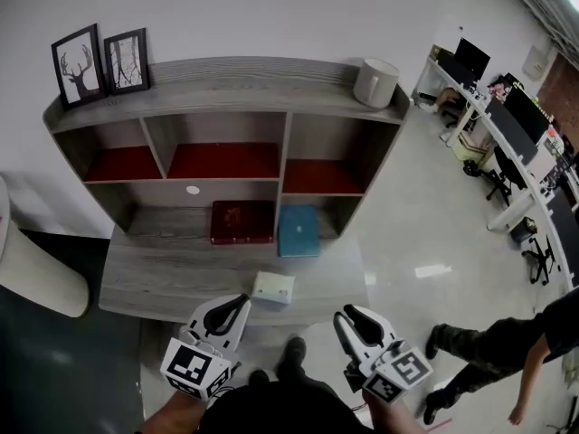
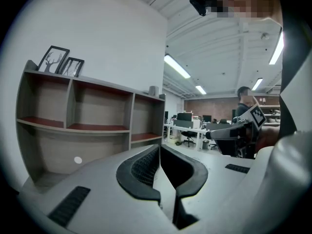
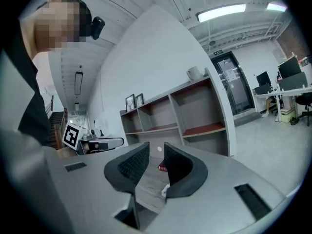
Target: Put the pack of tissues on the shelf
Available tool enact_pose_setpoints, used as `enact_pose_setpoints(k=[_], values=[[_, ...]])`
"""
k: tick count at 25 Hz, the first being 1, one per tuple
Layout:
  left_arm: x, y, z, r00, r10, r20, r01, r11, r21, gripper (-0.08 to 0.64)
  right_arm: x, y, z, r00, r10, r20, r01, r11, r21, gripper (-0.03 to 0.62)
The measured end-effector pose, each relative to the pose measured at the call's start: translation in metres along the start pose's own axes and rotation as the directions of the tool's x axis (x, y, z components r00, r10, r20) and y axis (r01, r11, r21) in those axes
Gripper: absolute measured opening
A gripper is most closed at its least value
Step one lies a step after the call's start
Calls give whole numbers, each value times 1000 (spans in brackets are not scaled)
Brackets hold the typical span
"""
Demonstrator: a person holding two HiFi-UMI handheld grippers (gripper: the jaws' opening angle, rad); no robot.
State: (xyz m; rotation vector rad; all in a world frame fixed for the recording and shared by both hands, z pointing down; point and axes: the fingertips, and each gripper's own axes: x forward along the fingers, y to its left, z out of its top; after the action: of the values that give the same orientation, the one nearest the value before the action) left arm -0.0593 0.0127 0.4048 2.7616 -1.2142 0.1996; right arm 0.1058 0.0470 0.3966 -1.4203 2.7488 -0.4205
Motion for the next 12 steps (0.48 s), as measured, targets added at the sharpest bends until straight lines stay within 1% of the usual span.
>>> enact_pose_setpoints(k=[8,12], values=[[65,22,14,998,65,-9,-65,998,-9,21,40,-67,13,997,73,-30,-73,997,7,58],[85,34,18,992,122,-7,-122,992,-31,21,63,-80,18,987,158,-37,-157,987,16,69]])
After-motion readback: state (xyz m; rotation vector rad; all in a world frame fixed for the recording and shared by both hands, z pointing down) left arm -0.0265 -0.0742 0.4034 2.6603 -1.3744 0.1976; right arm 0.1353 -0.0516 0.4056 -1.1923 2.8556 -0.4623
